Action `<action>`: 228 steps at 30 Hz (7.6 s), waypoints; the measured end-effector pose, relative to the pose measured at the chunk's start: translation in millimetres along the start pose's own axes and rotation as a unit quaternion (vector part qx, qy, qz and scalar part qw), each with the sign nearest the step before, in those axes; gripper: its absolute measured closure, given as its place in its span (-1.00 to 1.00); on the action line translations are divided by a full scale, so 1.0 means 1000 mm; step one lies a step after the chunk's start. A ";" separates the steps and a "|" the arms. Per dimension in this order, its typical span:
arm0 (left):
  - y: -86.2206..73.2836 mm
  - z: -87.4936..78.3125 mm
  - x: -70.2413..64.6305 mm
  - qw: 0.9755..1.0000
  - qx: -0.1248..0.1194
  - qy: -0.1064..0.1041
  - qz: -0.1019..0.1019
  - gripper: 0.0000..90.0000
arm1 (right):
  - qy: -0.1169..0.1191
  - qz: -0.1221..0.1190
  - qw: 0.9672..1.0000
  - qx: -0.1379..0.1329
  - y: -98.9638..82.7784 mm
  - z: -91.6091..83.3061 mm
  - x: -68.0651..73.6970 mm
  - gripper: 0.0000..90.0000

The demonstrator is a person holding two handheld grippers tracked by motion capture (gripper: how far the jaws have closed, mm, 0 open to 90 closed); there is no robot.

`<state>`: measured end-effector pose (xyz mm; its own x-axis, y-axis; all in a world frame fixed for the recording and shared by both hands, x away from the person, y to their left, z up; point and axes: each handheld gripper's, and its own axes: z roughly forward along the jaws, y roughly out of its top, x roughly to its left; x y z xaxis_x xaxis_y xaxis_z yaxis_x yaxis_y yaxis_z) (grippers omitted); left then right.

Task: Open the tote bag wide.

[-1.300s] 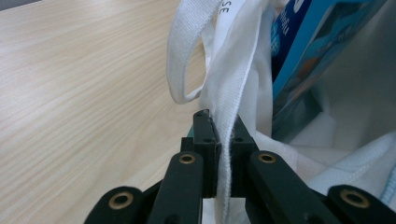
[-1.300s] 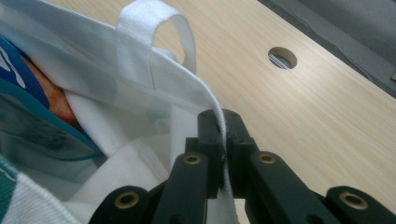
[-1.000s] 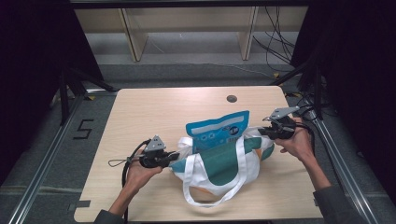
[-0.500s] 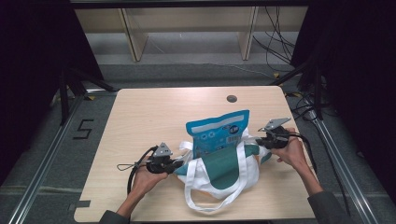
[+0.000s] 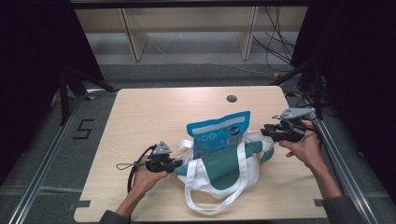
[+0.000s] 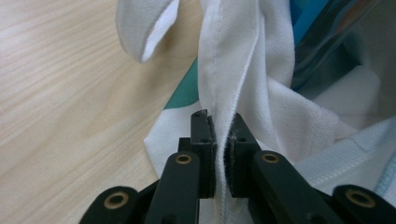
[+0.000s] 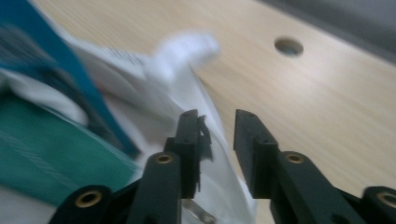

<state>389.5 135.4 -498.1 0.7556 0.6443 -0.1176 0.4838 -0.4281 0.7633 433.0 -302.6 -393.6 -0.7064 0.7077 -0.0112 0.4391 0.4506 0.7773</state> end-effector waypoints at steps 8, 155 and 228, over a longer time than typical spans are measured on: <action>0.006 -0.007 -0.004 1.000 -0.011 0.006 -0.005 0.83 | 0.093 -0.020 0.995 -0.015 0.014 -0.018 0.048 0.42; 0.045 0.027 0.037 0.998 0.044 0.044 -0.007 0.96 | 0.079 -0.054 0.992 0.079 -0.020 0.047 0.069 1.00; 0.014 0.019 0.000 0.999 0.003 0.043 0.001 0.81 | 0.053 -0.042 0.995 0.069 -0.056 0.080 0.095 0.76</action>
<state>405.0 117.4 -499.6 0.7154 0.6960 -0.0613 0.4861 -0.4328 0.7592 385.5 -217.3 -488.3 -0.7952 0.6064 -0.0015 0.4423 0.5816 0.6827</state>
